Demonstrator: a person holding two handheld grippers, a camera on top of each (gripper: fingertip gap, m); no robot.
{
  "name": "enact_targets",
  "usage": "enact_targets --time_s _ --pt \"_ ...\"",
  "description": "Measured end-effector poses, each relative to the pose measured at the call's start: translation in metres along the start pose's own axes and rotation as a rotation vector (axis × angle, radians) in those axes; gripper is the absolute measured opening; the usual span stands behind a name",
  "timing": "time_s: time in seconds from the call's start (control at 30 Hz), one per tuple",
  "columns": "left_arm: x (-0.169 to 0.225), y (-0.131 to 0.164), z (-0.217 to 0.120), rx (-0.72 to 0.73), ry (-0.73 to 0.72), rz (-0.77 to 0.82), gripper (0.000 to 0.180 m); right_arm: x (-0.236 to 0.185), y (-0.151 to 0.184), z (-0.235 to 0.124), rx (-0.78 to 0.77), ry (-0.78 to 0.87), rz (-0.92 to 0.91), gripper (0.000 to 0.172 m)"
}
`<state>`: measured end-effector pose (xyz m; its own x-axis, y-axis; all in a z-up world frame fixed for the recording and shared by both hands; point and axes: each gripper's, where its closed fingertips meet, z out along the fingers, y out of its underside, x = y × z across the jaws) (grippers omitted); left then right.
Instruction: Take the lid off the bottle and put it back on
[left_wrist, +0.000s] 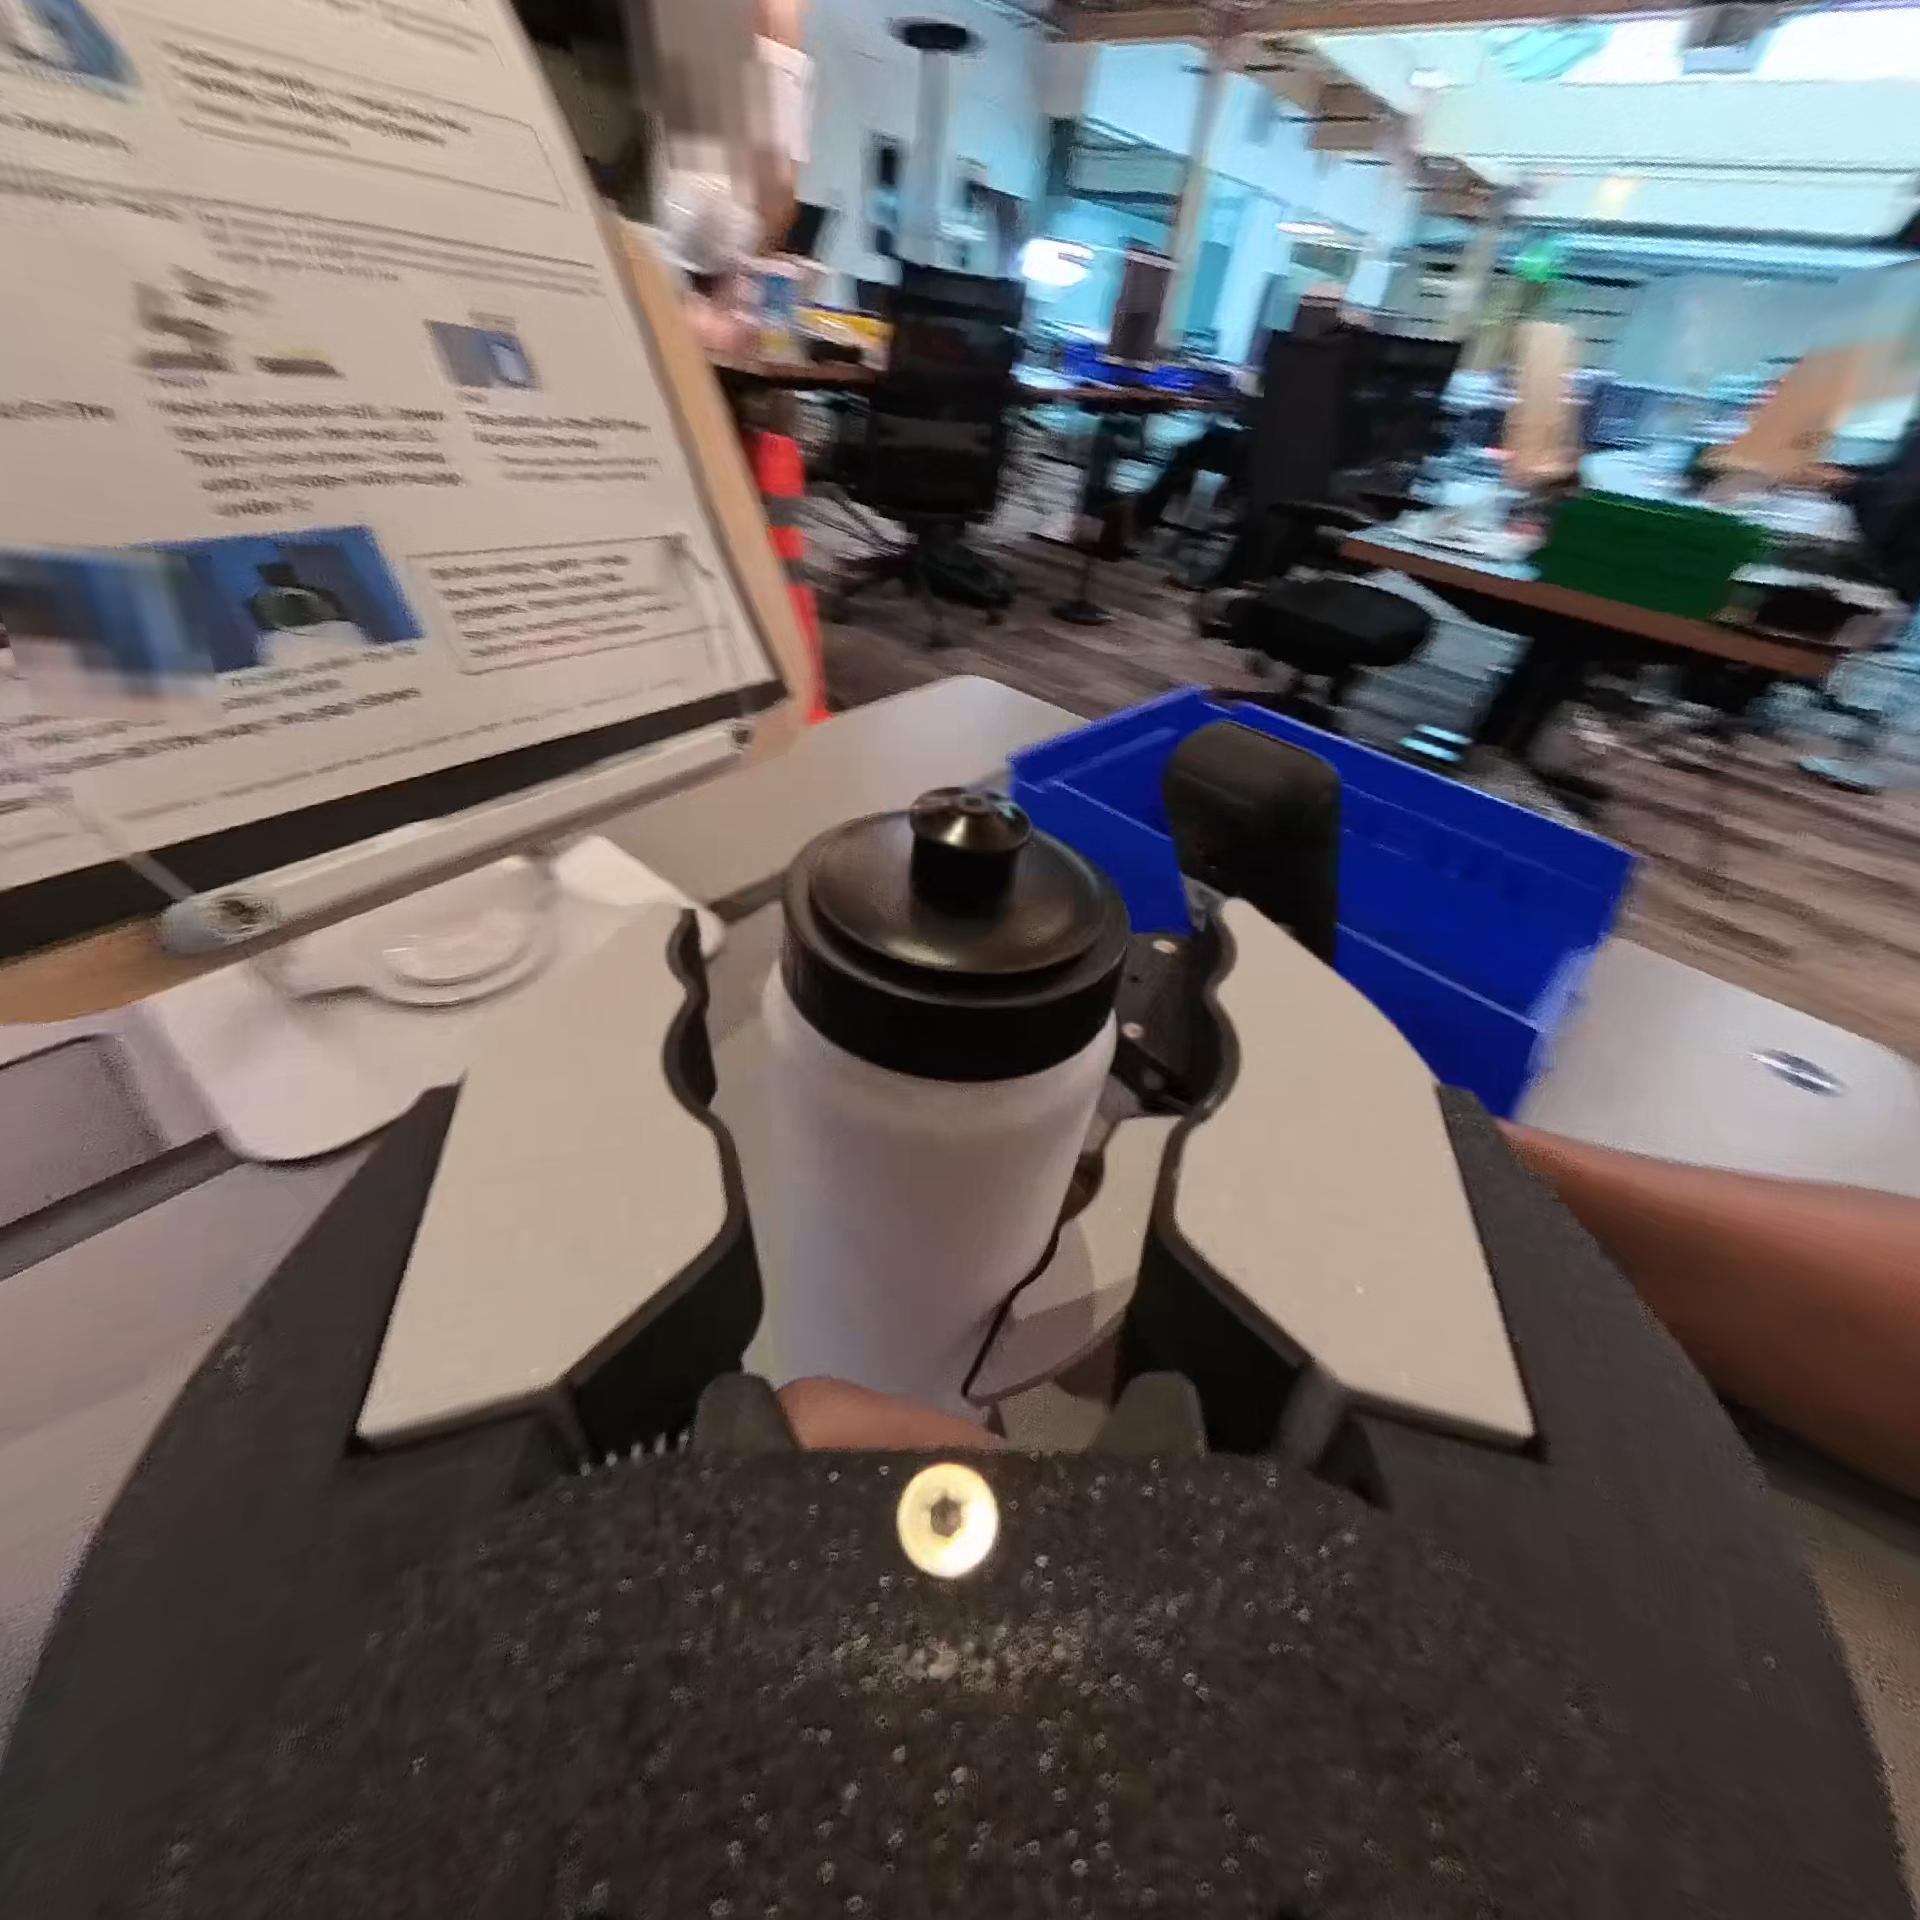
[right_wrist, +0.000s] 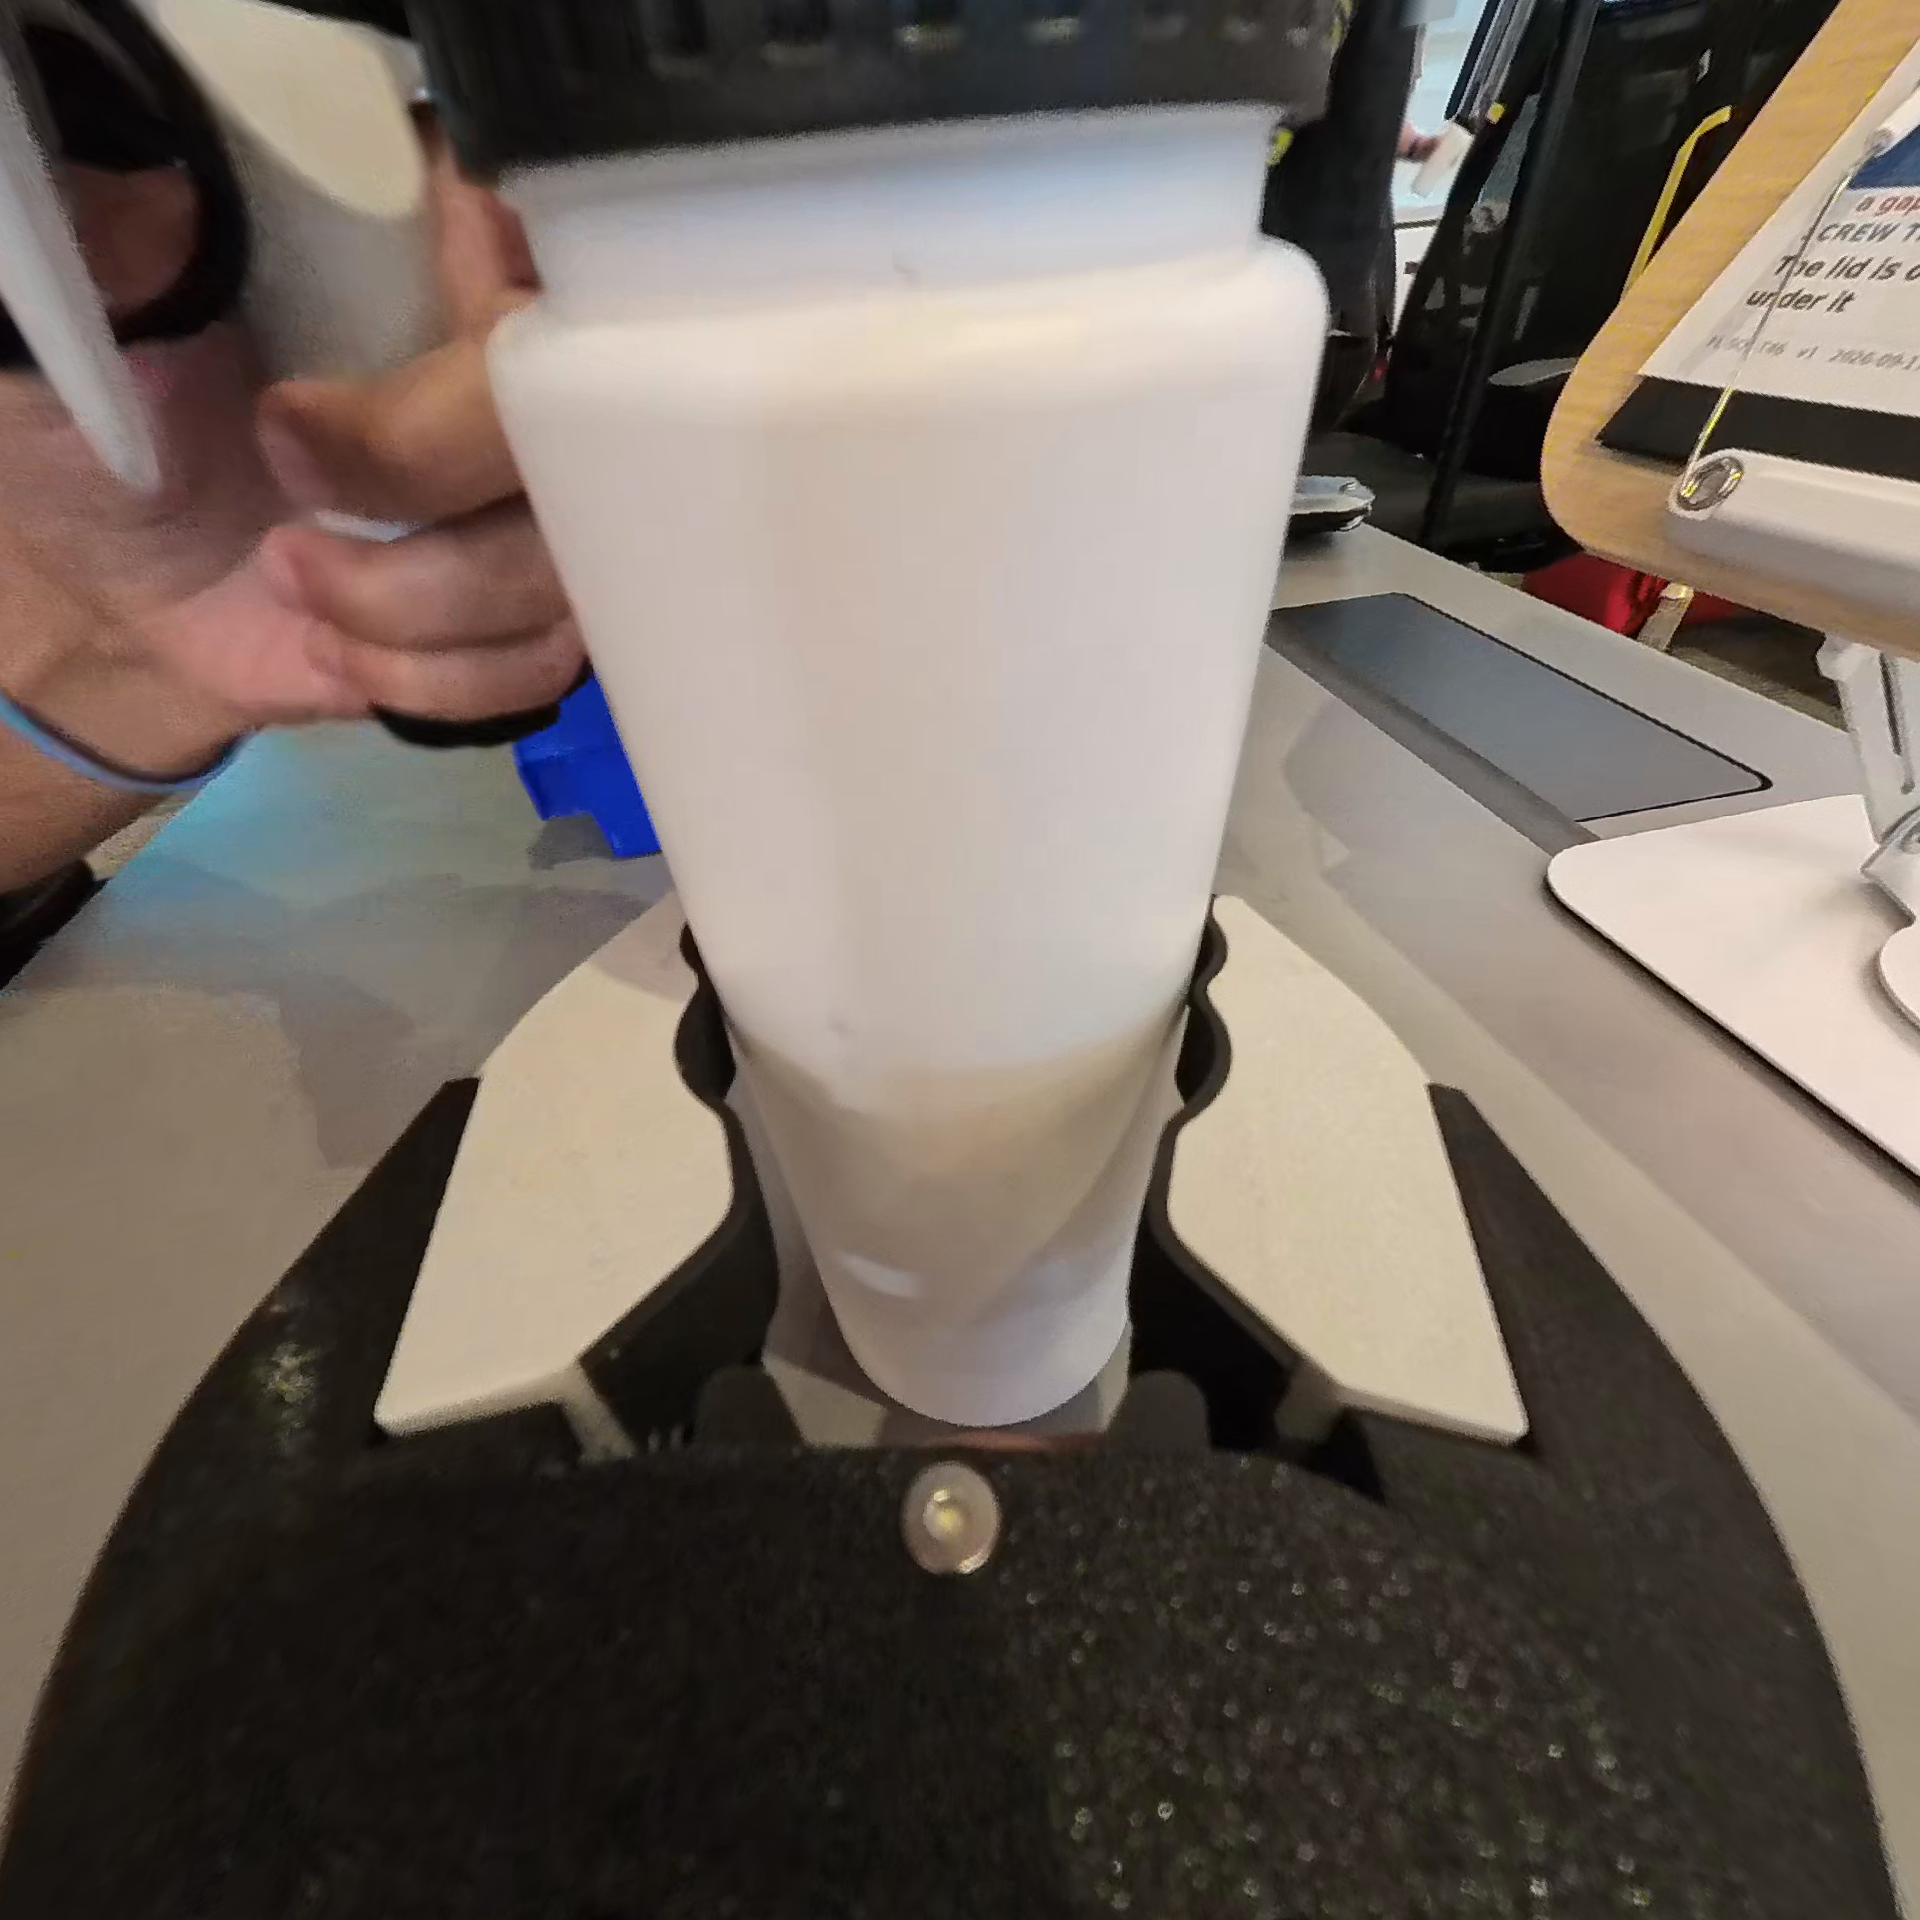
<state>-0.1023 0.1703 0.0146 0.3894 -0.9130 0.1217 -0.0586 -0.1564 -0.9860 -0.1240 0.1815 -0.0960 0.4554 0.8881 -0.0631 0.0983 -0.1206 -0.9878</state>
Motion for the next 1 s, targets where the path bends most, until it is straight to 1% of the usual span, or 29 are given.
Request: enact_targets --time_s 0.03,0.07,0.1,0.13,0.17,0.23,0.27,0.33,0.43,0.57,0.67,0.7,0.77,0.87,0.93,1.0 --pt "-0.001 0.003 0.002 -0.037 0.057 -0.012 0.093 0.0 0.0 0.0 0.001 -0.001 0.0 0.085" --pt "0.0 0.008 0.004 -0.082 0.114 -0.005 0.094 0.0 0.0 0.0 0.001 -0.001 0.0 0.085" --pt "-0.001 0.012 0.007 -0.119 0.143 0.016 0.096 0.0 0.0 0.0 0.001 -0.001 0.001 0.085" --pt "-0.005 0.015 0.011 -0.138 0.137 0.046 0.097 0.0 0.0 0.0 0.001 0.0 0.001 0.085" --pt "-0.006 0.016 0.014 -0.148 0.144 0.081 0.09 0.0 0.0 0.0 0.001 -0.001 0.001 0.085" --pt "-0.002 0.015 0.019 -0.155 0.179 0.132 0.084 0.0 0.0 0.0 0.003 -0.001 0.003 0.085" --pt "0.002 0.013 0.02 -0.146 0.195 0.144 0.075 0.001 0.0 0.0 0.004 0.0 0.007 0.085" --pt "0.005 0.013 0.021 -0.132 0.183 0.161 0.073 0.001 0.0 -0.001 0.005 0.001 0.001 0.085" --pt "0.002 0.012 0.023 -0.078 0.056 0.144 0.073 0.002 0.0 -0.001 0.005 0.007 0.004 0.085" --pt "-0.003 0.008 0.023 0.027 -0.234 0.1 0.073 0.002 0.0 -0.001 0.005 0.011 0.003 0.085" --pt "-0.006 0.009 0.022 0.015 -0.445 0.093 0.073 0.002 0.0 -0.001 0.002 0.01 0.001 0.085" --pt "-0.004 0.009 0.022 0.005 -0.471 0.083 0.074 0.002 0.0 -0.001 0.0 0.01 -0.004 0.085" --pt "0.005 0.01 0.022 -0.025 -0.439 0.073 0.088 0.002 0.0 -0.002 0.002 0.008 -0.001 0.085" --pt "0.016 0.006 0.009 -0.017 -0.314 0.041 0.093 0.002 0.0 -0.001 -0.001 0.008 -0.003 0.085" --pt "0.015 0.001 -0.003 0.001 -0.237 0.064 0.094 0.002 0.0 0.0 -0.002 0.012 -0.001 0.085" --pt "0.013 0.002 -0.006 -0.018 -0.145 0.099 0.093 0.002 0.0 0.0 0.0 0.009 -0.001 0.085"
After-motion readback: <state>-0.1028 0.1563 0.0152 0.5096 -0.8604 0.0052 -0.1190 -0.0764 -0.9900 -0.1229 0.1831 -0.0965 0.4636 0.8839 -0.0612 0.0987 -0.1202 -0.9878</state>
